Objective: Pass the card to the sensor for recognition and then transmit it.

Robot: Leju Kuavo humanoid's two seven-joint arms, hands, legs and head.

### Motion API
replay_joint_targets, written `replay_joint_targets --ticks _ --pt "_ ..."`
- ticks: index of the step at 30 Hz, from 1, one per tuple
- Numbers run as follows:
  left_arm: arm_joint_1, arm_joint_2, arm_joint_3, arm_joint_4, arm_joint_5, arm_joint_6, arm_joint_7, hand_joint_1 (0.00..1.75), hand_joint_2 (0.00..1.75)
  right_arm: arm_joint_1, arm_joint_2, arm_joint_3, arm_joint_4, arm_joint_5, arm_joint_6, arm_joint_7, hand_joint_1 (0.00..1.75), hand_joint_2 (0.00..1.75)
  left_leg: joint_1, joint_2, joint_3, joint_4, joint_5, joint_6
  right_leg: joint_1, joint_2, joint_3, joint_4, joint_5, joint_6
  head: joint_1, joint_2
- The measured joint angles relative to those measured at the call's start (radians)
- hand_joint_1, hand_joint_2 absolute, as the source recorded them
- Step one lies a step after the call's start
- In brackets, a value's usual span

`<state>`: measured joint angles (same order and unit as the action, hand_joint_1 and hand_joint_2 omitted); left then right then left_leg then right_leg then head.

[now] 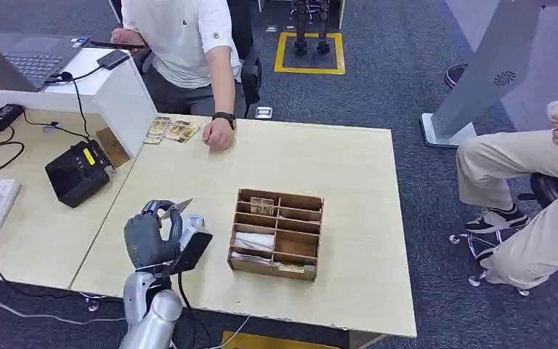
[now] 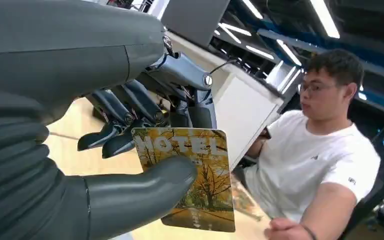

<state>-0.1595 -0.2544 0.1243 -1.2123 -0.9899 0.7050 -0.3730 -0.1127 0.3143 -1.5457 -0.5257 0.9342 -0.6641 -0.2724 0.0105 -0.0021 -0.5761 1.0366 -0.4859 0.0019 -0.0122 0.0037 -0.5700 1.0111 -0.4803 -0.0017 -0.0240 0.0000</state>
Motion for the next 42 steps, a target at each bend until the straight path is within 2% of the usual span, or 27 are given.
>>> replay_joint_targets --ticks 2,8,16,21,29,42 --pt "-0.025 0.010 -0.016 -0.001 0.016 0.000 0.022 1.75 1.75 0.000 0.000 0.000 0.002 0.010 0.000 -0.003 0.00 1.75 0.000 0.000 0.000 0.000 0.000 0.000 0.000 0.000 0.000 0.000 0.000 0.000 0.000 0.000" --pt "-0.154 0.061 -0.102 0.018 0.158 -0.026 0.118 1.75 1.75 -0.002 -0.007 0.000 0.020 0.032 0.000 -0.011 0.00 1.75 0.000 0.000 0.000 0.000 0.001 0.000 0.000 0.000 0.000 0.000 0.000 0.000 0.000 0.000" --pt "-0.295 0.095 -0.159 0.118 0.273 -0.063 0.145 1.75 1.75 -0.005 -0.013 0.000 0.045 0.047 0.000 -0.028 0.00 1.75 0.000 0.000 0.000 0.000 0.001 0.000 0.000 0.001 0.000 0.000 0.001 0.000 0.000 0.000" --pt "-0.381 0.118 -0.179 0.217 0.262 -0.054 0.166 1.75 1.75 -0.009 -0.018 0.000 0.061 0.060 0.000 -0.032 0.00 1.75 0.000 0.000 -0.001 0.000 0.001 0.000 0.000 0.001 -0.001 0.000 0.001 0.000 0.000 0.000" --pt "-0.457 0.139 -0.183 0.336 0.267 -0.044 0.191 1.75 1.75 -0.009 -0.021 0.000 0.079 0.079 0.000 -0.036 0.00 1.75 0.000 0.001 -0.001 0.000 0.001 0.000 0.000 0.001 -0.001 0.000 0.001 0.000 0.000 0.000" --pt "-0.495 0.162 -0.183 0.440 0.263 -0.032 0.199 1.75 1.75 -0.010 -0.031 0.000 0.098 0.086 0.000 -0.036 0.00 1.75 0.000 0.000 -0.001 0.000 0.001 0.000 0.000 0.001 -0.001 0.000 0.001 0.000 0.000 0.000"
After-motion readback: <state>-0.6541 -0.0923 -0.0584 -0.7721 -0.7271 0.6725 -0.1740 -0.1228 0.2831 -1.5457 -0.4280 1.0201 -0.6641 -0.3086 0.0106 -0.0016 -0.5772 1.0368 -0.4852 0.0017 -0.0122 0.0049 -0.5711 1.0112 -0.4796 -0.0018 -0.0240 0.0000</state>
